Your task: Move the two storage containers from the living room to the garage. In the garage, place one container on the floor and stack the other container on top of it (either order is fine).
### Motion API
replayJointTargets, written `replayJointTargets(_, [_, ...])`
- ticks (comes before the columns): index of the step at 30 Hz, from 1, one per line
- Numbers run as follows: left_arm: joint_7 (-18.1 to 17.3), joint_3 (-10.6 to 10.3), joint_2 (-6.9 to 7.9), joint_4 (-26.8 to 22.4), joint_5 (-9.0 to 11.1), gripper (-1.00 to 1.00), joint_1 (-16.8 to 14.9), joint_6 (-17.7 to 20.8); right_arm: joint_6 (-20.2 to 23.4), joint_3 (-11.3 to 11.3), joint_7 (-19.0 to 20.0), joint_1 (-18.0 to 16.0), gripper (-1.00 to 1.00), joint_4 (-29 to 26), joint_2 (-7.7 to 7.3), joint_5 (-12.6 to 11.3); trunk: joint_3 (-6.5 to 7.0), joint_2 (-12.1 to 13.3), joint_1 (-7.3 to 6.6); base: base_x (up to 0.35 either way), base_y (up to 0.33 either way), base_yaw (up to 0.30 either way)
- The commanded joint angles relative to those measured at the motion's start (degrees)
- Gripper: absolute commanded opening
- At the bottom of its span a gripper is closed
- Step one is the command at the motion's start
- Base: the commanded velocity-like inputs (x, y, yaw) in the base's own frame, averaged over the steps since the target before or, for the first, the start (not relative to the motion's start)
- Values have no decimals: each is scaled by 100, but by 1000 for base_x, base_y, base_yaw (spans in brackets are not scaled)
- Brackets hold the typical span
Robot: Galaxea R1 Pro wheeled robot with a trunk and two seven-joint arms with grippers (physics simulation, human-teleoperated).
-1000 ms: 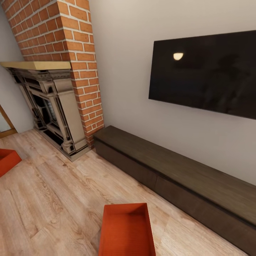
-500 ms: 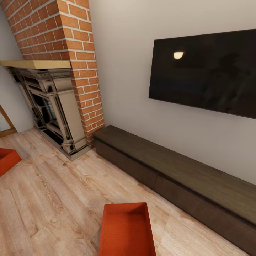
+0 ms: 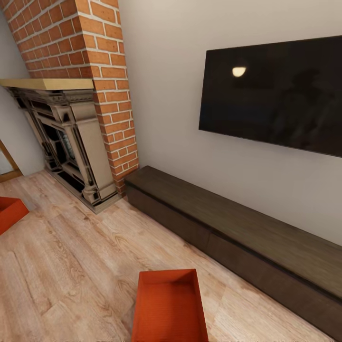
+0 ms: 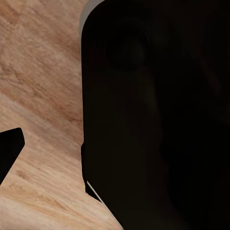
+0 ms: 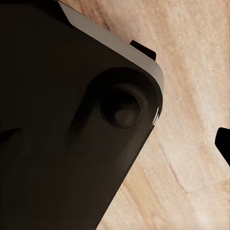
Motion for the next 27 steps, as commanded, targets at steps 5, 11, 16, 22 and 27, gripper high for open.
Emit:
replayJointTargets(5, [-1, 2, 0, 2, 13, 100, -2, -16, -14, 50, -9, -1, 100, -1, 7, -58, -47, -2, 0, 0, 0, 0])
replayJointTargets(11, [-1, 2, 0, 2, 13, 100, -2, -16, -14, 47, -9, 0, 100, -1, -2, -62, -101, -2, 0, 0, 0, 0])
replayJointTargets(16, [-1, 2, 0, 2, 13, 100, -2, -16, -9, 42, -9, 1, 100, -1, -8, -65, -147, -2, 0, 0, 0, 0])
replayJointTargets(22, [-1, 2, 0, 2, 13, 100, -2, -16, -2, 41, -9, 0, 100, -1, -10, -66, -201, -2, 0, 0, 0, 0])
replayJointTargets(27, [-1, 2, 0, 2, 13, 100, -2, -17, 8, 41, -9, 1, 100, -1, -10, -66, -246, -2, 0, 0, 0, 0])
